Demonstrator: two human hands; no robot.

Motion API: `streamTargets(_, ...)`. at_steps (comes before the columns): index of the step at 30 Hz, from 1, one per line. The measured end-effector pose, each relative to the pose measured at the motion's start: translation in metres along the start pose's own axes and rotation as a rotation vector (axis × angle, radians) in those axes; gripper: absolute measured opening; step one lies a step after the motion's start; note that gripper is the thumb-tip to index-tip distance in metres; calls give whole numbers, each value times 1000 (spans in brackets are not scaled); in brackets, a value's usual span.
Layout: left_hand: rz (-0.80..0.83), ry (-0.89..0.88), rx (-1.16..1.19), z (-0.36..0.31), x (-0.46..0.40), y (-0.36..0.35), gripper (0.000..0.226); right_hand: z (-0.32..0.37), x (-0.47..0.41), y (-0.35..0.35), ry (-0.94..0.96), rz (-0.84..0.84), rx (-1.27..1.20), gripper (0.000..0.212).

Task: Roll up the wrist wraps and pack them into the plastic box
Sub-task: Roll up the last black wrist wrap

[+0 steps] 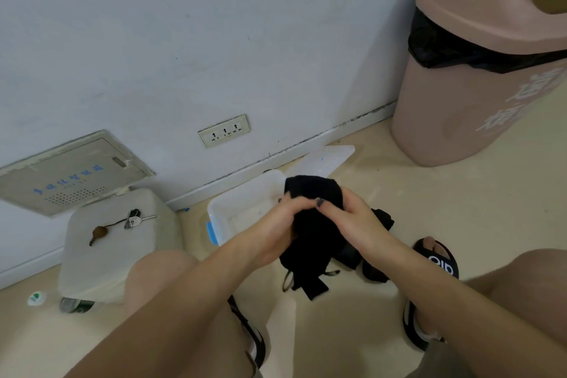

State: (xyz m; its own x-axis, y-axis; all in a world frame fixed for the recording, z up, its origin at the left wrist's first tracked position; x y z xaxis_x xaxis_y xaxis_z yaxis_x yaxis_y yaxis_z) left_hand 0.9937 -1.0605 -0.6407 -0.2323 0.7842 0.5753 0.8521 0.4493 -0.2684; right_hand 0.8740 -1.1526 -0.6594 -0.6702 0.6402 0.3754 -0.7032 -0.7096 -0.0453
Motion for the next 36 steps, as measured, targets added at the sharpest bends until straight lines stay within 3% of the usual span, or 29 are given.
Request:
streamTargets(3, 101, 37, -88, 8, 3, -5, 35, 0, -3, 4, -45, -53, -66, 21)
streamTargets(8, -53, -6, -54, 2, -9, 8, 32, 4, -2, 7, -88, -43, -164, 27)
streamTargets(11, -63, -15, 57, -5, -11, 11, 37, 7, 4, 5, -141, 72, -198, 26)
streamTargets(14, -70, -22, -46, -5, -5, 3, 35, 5, 7, 3, -95, 72, -144, 26)
streamTargets(19, 79, 80, -209, 5, 7, -11, 36, 6, -1, 10, -122, -60, -189, 24)
streamTargets(26, 80, 47, -185, -2, 8, -7, 24, 10, 2, 9, -173, -17, -226, 26)
streamTargets(30, 22, 34, -163, -4, 4, -5, 27, 5, 3, 6, -166, -11, -146, 29)
streamTargets(36, -125, -80, -327, -7, -2, 5, 37, 6, 4, 9, -132, -14, -99, 28)
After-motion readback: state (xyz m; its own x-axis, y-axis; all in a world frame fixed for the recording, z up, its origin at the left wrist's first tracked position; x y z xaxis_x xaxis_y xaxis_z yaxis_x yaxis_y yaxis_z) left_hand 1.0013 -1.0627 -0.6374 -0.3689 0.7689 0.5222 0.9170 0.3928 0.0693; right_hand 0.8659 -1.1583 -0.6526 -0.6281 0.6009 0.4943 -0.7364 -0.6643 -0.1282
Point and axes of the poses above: each hand's wrist, its own x-axis away from the middle knuckle, its own y-axis out of the back of the hand, z = x × y, the point moved 2 cm from there along -x, towards the middle knuckle
